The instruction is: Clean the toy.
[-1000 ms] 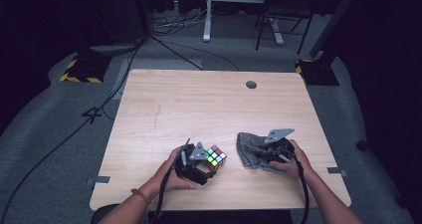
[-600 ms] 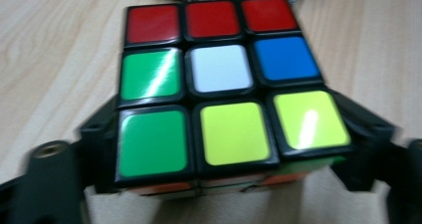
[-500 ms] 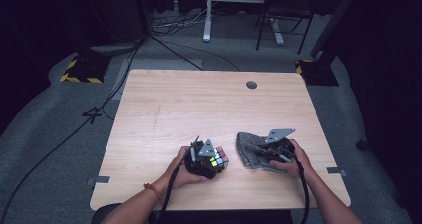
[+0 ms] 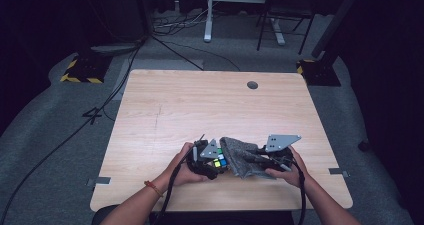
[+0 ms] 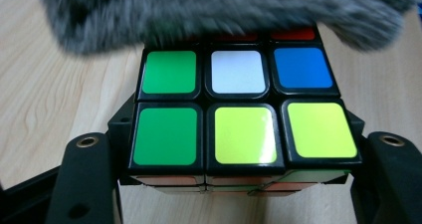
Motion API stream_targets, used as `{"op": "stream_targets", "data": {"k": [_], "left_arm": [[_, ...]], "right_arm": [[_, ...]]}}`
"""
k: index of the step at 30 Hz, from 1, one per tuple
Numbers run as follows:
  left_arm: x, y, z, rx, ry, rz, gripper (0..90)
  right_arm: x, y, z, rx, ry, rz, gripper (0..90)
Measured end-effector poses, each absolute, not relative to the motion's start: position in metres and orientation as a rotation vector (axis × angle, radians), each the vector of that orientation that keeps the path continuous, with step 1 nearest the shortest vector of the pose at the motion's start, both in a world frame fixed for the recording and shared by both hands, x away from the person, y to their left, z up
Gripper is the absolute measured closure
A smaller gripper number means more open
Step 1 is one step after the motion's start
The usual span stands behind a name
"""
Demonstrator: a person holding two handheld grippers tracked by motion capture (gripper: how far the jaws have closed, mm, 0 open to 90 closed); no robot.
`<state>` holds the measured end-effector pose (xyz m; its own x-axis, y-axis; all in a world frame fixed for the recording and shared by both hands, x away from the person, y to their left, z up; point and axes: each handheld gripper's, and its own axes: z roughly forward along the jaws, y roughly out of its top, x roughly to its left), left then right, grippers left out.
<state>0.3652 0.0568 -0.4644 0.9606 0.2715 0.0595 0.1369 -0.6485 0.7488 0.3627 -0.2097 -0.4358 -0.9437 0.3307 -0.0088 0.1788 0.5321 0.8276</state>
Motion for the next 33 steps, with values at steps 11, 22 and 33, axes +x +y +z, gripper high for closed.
{"op": "stream_targets", "data": {"k": [11, 22, 33], "left_arm": [[0.362, 0.050, -0.433, 2.212, 0.167, 0.227, 33.0], [0.365, 0.062, -0.428, 2.158, 0.192, 0.216, 33.2], [0.364, 0.051, -0.436, 2.240, 0.163, 0.225, 33.3]], "right_arm": [[0.361, -0.201, -0.441, 0.441, 2.597, 1.373, 78.3], [0.354, -0.191, -0.444, 0.394, 2.625, 1.335, 78.3], [0.351, -0.201, -0.428, 0.398, 2.531, 1.413, 78.5]]}}
